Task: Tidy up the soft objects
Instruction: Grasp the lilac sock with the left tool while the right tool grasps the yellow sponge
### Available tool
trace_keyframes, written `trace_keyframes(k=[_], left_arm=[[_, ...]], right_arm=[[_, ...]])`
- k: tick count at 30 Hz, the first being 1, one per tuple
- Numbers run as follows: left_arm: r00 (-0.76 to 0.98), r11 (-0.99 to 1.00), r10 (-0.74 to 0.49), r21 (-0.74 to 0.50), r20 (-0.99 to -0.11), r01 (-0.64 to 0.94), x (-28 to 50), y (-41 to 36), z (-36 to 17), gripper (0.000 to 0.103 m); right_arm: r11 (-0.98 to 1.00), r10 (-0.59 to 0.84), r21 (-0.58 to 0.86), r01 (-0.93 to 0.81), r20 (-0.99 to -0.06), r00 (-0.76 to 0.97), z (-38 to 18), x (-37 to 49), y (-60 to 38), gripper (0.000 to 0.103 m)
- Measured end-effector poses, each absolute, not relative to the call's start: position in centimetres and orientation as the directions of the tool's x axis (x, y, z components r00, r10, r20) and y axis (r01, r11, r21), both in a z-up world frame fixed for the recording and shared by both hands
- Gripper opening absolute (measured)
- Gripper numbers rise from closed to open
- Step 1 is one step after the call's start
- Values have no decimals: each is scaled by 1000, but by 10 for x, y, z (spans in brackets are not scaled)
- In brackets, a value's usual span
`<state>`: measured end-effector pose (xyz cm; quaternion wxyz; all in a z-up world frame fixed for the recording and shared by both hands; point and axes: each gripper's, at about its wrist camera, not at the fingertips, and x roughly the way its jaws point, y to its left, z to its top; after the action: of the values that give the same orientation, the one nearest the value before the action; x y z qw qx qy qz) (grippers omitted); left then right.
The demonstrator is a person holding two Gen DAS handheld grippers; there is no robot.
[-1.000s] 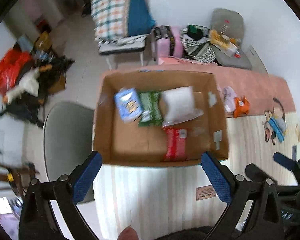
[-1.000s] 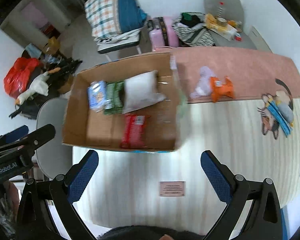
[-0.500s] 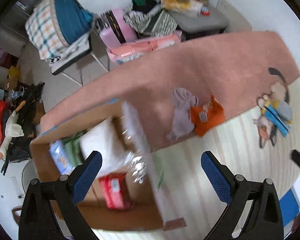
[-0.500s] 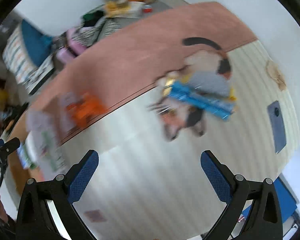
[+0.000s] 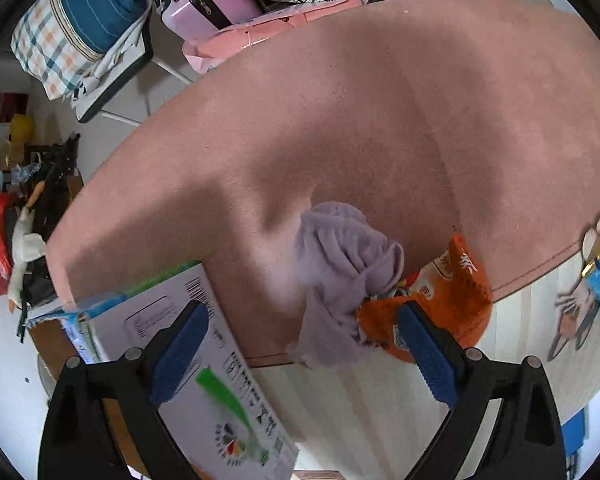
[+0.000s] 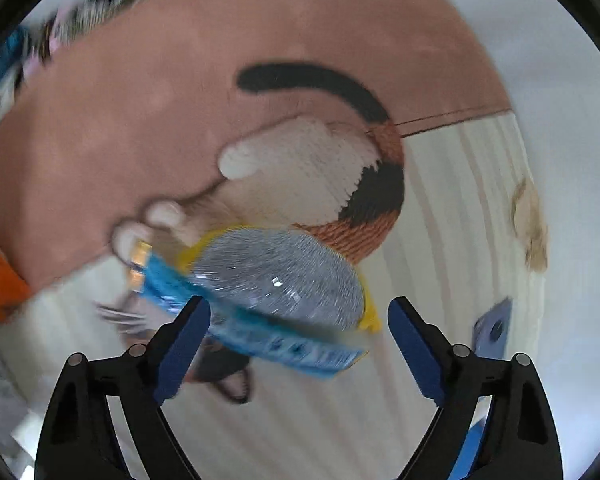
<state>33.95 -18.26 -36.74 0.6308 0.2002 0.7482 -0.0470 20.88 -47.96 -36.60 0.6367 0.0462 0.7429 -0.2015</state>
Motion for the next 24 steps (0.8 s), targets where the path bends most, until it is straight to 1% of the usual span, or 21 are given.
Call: trace_keyframes(k=[1,2,3,4,5,6,7,8,9,10,11,12,13,14,15,16,18,21,22,23,24], left_arm=[[-135,920,231,171,-964,352,342,-184,-369,97],[-141,923,227,167,-964,346,342,-184,-370,97],[-145,924,224,163,-964,345,344,-185,-371,97],[-147,925,220,158,-964,344,345,-186,-372,97],[-151,926,215,152,-965,345,347,-187,-372,97],[-154,927,210,146,-966,346,347,-188,-373,97],[-158,927,209,144,-965,346,350,-188,-373,97],[-163,930,203,138,-966,341,352,-188,-375,97],[-170,935,194,129,-966,331,353,-187,-376,97],[-179,940,180,115,-967,321,355,-186,-377,97],[-190,944,167,101,-968,315,357,-185,-378,97],[-201,947,154,87,-968,308,357,-184,-381,97],[-206,949,147,79,-968,304,358,-184,-382,97],[-211,951,136,68,-968,301,359,-184,-384,97],[-219,953,127,57,-967,299,359,-185,-387,97],[-226,952,127,55,-966,300,359,-186,-390,97],[-238,951,126,49,-963,305,356,-188,-396,97],[-248,951,126,46,-960,306,354,-189,-403,97],[-246,953,123,46,-961,300,354,-189,-404,93],[-243,956,120,46,-963,289,355,-187,-404,72],[-249,961,112,41,-962,273,355,-185,-405,61]], right_arm=[[922,-193,-245,298,-962,-193,-374,210,-478,88],[923,-192,-248,293,-959,-206,-382,211,-479,77],[919,-179,-241,313,-960,-213,-386,210,-480,77],[904,-146,-213,372,-969,-201,-387,210,-487,74],[889,-105,-175,423,-977,-183,-386,210,-493,63],[857,0,-75,511,-989,-146,-384,208,-502,53],[826,74,-6,564,-990,-119,-384,206,-508,52],[787,157,76,612,-984,-79,-383,205,-515,52],[775,195,117,621,-979,-59,-381,205,-517,53],[783,191,112,612,-979,-65,-380,207,-518,56],[804,159,82,588,-984,-81,-376,209,-517,64],[822,131,61,566,-988,-84,-372,212,-515,68],[839,101,44,543,-992,-76,-367,214,-513,75],[855,61,16,518,-996,-70,-362,218,-511,80],[878,5,-34,478,-997,-80,-359,223,-508,82],[889,-19,-55,454,-996,-83,-358,226,-505,84],[917,-50,-77,390,-996,-78,-360,236,-496,84],[931,-34,-68,358,-995,-99,-374,245,-493,84],[931,-34,-71,358,-994,-108,-379,247,-494,84],[931,-34,-75,356,-992,-118,-385,248,-494,84],[930,-36,-80,358,-991,-127,-389,250,-497,83]])
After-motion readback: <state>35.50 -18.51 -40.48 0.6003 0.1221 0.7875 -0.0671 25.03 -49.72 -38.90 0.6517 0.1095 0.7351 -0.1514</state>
